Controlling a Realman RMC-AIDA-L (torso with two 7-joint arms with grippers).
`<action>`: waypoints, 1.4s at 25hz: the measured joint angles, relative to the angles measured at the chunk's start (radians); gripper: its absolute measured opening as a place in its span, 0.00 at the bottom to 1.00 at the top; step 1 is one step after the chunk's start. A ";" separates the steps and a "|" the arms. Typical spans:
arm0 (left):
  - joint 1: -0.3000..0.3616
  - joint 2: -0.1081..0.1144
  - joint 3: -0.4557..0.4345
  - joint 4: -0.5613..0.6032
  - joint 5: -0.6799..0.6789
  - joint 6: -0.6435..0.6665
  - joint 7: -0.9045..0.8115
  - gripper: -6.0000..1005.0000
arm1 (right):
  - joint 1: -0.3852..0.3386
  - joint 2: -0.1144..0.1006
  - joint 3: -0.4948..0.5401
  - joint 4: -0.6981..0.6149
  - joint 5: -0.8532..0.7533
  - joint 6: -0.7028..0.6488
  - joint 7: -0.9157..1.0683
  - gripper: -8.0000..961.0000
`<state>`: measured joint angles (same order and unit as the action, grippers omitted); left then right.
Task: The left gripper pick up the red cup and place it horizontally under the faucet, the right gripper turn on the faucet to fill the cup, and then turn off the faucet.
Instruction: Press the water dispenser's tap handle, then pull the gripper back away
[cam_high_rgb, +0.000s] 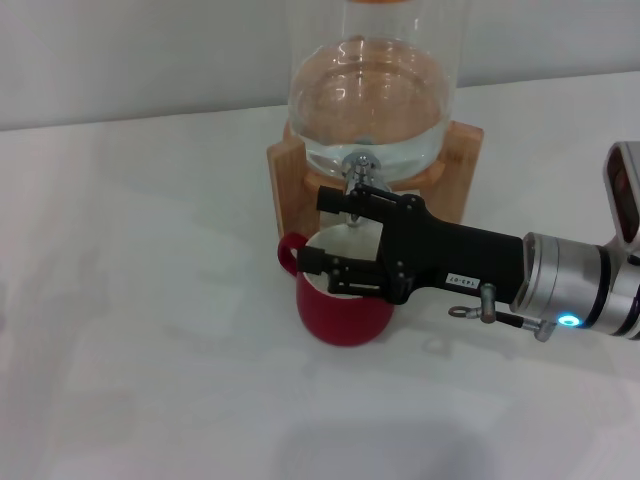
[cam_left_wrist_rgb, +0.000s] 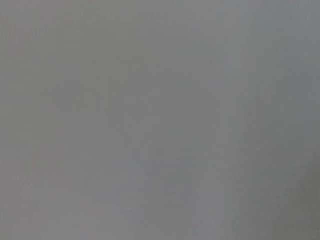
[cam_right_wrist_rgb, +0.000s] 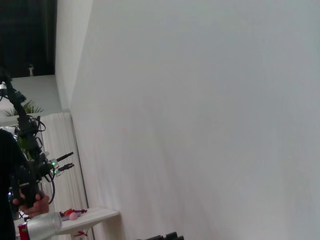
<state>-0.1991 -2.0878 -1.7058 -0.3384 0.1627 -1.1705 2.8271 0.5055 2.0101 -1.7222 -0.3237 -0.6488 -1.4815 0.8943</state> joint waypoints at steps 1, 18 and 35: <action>0.000 0.000 0.000 -0.001 0.000 0.000 0.000 0.45 | 0.001 -0.001 0.000 0.000 0.000 0.002 0.000 0.86; -0.007 0.002 0.000 0.000 0.000 0.000 0.000 0.45 | 0.007 -0.009 0.026 0.000 -0.004 0.020 -0.002 0.86; -0.009 0.002 0.000 -0.001 0.012 0.003 0.000 0.45 | 0.002 -0.026 0.040 0.000 -0.008 0.013 -0.001 0.86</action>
<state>-0.2086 -2.0862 -1.7058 -0.3389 0.1745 -1.1673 2.8271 0.5076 1.9842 -1.6827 -0.3235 -0.6569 -1.4684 0.8931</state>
